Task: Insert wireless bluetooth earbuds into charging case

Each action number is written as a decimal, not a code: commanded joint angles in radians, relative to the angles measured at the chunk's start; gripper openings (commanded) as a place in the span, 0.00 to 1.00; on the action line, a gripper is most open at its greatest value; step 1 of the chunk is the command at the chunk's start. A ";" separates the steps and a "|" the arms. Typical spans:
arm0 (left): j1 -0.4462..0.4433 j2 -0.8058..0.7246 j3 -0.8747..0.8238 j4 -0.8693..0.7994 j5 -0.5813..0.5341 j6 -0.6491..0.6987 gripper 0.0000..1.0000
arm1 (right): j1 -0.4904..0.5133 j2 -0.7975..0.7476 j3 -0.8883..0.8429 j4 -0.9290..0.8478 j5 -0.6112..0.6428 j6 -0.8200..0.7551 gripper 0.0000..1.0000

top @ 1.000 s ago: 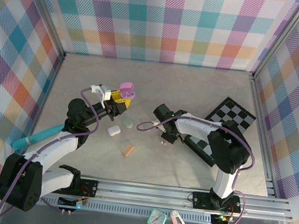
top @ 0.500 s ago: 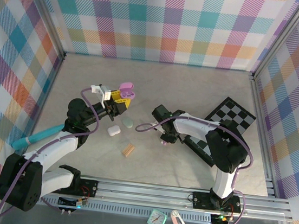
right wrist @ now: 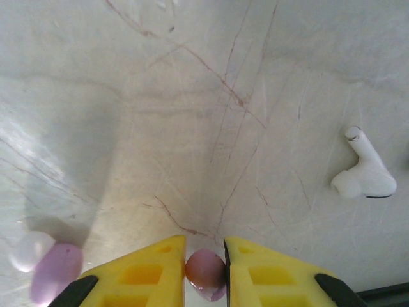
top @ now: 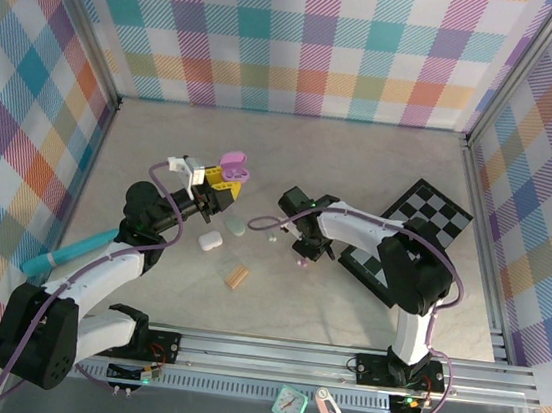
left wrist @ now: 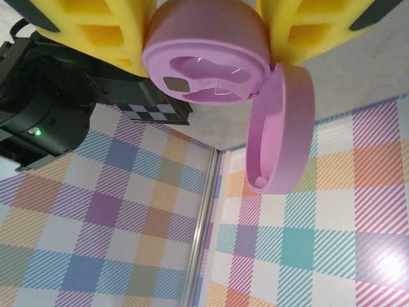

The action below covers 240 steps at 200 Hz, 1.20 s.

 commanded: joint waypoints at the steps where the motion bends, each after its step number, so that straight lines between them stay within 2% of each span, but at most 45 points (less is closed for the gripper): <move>1: 0.014 -0.011 0.014 0.032 0.001 0.007 0.30 | -0.005 -0.016 0.032 -0.053 -0.068 0.110 0.22; 80: 0.013 -0.012 0.014 0.008 -0.013 0.033 0.31 | -0.114 -0.113 0.031 -0.086 -0.275 0.259 0.22; 122: 0.005 0.005 0.012 0.013 0.001 0.040 0.31 | -0.192 -0.184 0.009 -0.042 -0.446 0.304 0.23; 175: -0.075 0.009 0.024 -0.136 -0.028 0.188 0.31 | -0.269 -0.293 -0.022 0.006 -0.645 0.325 0.23; 205: -0.119 0.044 0.012 -0.097 -0.021 0.213 0.31 | -0.286 -0.342 -0.030 0.016 -0.722 0.333 0.23; 240: -0.166 0.128 0.012 0.035 0.004 0.171 0.30 | -0.287 -0.404 -0.023 0.031 -0.817 0.352 0.23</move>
